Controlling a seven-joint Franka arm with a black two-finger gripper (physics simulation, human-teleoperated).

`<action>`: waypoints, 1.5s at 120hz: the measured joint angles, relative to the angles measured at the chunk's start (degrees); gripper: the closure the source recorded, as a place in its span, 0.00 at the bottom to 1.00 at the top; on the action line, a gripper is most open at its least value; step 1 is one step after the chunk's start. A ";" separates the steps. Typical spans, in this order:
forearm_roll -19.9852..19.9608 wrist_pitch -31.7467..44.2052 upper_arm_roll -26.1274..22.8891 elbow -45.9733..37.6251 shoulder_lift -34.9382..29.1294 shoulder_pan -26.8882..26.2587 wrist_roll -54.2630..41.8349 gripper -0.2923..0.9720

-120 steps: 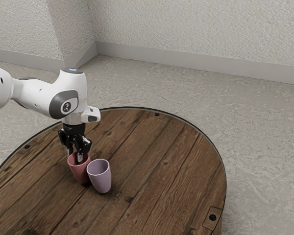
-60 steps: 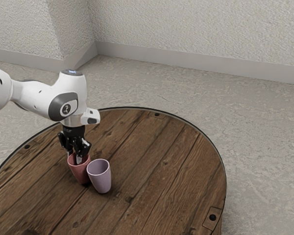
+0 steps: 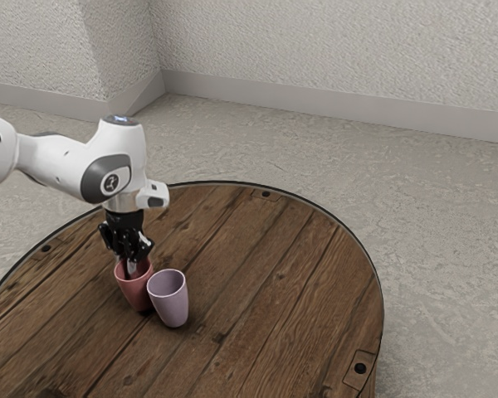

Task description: Place the left cup onto the right cup

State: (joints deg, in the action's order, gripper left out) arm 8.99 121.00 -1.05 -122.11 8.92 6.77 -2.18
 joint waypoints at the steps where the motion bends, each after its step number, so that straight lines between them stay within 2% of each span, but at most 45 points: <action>1: 0.00 0.00 0.00 0.00 -0.02 0.00 0.00 0.72; 118: 0.41 0.10 0.00 -0.40 -0.47 0.41 0.63 0.84; 180: 0.63 -0.90 -0.61 -2.94 -10.07 -0.04 1.35 0.85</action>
State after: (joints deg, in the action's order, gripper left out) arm 9.62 120.10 -1.66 -125.04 -1.15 6.73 -0.83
